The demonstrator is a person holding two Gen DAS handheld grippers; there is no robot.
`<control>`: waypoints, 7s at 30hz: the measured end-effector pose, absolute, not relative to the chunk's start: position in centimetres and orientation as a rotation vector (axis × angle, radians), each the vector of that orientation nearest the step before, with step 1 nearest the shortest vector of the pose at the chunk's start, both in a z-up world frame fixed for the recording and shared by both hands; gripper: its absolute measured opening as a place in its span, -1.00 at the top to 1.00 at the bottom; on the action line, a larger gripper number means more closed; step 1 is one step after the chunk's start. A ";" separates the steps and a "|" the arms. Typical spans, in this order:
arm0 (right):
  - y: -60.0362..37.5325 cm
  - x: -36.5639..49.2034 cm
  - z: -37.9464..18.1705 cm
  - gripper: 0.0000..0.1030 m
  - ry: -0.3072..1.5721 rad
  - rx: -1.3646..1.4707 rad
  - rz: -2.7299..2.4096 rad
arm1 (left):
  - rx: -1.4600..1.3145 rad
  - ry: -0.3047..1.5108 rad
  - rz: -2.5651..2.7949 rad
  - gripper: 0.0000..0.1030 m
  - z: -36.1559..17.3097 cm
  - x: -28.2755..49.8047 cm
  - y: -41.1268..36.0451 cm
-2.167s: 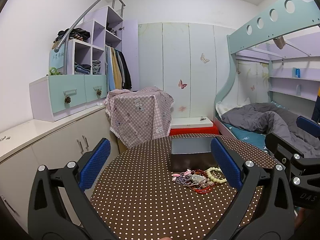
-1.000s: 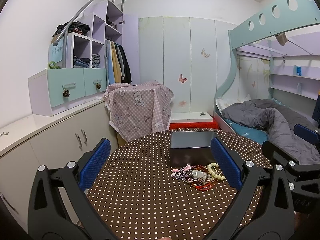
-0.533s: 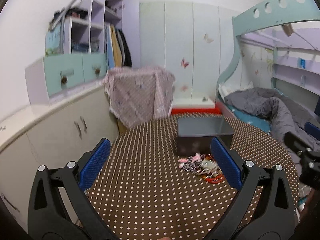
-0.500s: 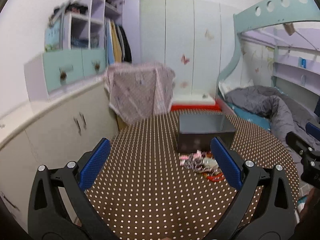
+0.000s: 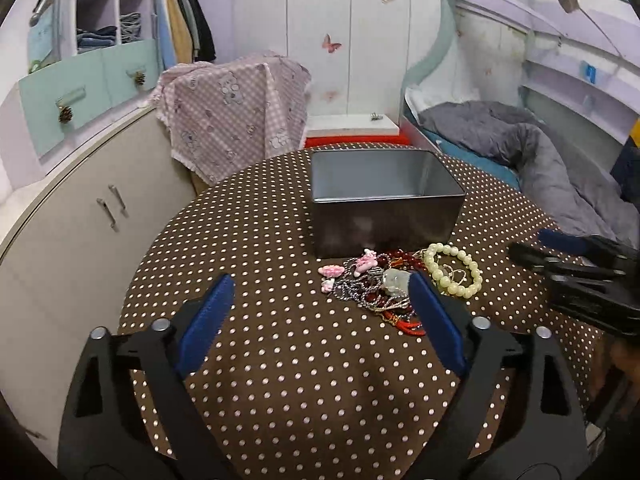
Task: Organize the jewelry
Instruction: 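Grasp the white pearl bracelet with the right tool, then carry the pearl bracelet over the metal box and open the right tool, then grasp a silver chain from the pile with the right tool, then drop the silver chain into the metal box with the right tool, then grasp the red bead bracelet with the right tool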
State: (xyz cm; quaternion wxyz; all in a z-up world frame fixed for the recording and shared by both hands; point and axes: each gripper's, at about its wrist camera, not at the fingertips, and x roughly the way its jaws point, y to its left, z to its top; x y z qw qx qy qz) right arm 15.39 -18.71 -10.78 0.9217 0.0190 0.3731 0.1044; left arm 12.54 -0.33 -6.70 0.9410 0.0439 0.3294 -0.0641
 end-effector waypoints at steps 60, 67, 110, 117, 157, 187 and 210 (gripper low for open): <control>-22.8 14.4 -11.0 0.84 0.772 0.140 0.328 | 0.068 0.903 -0.246 0.21 -11.5 18.9 -1.3; -22.7 14.4 -10.8 0.84 0.766 0.140 0.329 | 0.060 0.890 -0.287 0.88 -11.5 19.1 -2.1; -15.4 22.1 -6.2 0.74 0.670 0.190 0.504 | -0.188 0.471 -0.328 0.96 0.7 18.0 4.4; -10.0 18.1 -4.1 -0.06 0.600 0.079 0.715 | -0.189 0.463 -0.356 0.96 1.3 17.5 3.8; -14.1 23.0 -4.9 0.31 0.787 0.022 0.416 | -0.174 0.655 -0.259 -0.48 -4.3 20.3 3.7; -13.3 19.4 -11.7 0.67 0.892 0.040 0.471 | -0.092 0.791 -0.199 -0.48 -9.8 14.8 4.3; -14.1 11.7 -6.2 0.88 0.752 0.137 0.671 | -0.114 0.791 -0.213 -0.48 -9.4 13.7 5.4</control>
